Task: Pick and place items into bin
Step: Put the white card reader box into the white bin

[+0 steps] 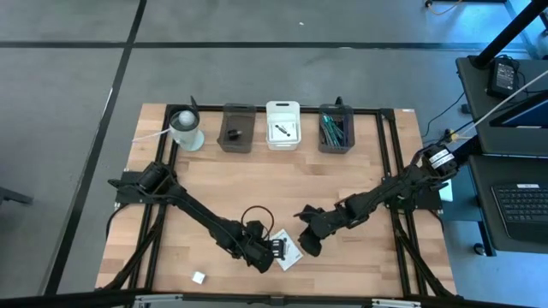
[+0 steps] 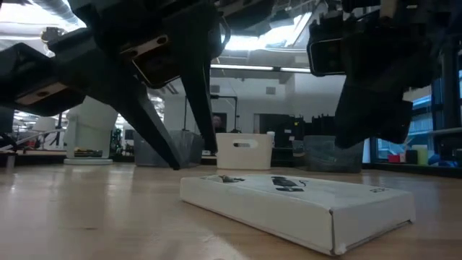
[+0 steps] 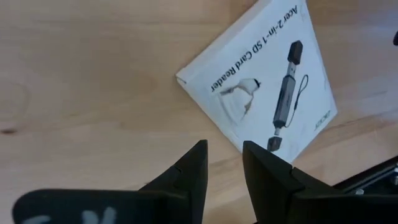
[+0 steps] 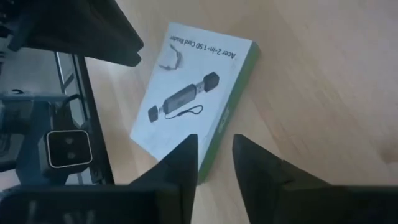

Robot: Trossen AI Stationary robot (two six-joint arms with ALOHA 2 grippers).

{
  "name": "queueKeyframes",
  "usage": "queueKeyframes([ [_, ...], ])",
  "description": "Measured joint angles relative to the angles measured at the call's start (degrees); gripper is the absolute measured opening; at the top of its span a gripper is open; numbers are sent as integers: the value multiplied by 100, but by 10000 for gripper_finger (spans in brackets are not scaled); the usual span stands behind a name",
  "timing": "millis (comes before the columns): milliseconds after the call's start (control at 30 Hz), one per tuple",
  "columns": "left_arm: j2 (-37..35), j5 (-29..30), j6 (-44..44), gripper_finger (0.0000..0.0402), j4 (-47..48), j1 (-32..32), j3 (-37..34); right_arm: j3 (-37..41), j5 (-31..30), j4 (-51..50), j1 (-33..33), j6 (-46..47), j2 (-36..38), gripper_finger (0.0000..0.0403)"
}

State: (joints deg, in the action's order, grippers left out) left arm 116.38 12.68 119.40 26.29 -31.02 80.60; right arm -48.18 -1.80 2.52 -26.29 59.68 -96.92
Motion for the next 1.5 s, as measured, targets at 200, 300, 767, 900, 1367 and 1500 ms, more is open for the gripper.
queueKeyframes([
  [200, 89, -48, 18, 95, 95, 75, 4, 0, 2, 2, 49, -7, -13, 123],
  [300, 127, -61, 36, 92, 93, 124, 5, 0, 2, 28, 47, -8, -13, 123],
  [767, 332, -578, -3, 75, -24, 231, 28, -4, 351, 131, 47, 333, -370, 131],
  [900, 338, -577, -18, 68, -4, 231, 24, -10, 696, 494, 50, 502, -757, 151],
  [1367, 448, -649, 0, 49, -46, 174, 15, 4, 813, 1660, 38, 733, -993, 199],
  [1500, 448, -649, -16, 47, -44, 174, 13, 4, 813, 1727, 36, 737, -996, 199],
])
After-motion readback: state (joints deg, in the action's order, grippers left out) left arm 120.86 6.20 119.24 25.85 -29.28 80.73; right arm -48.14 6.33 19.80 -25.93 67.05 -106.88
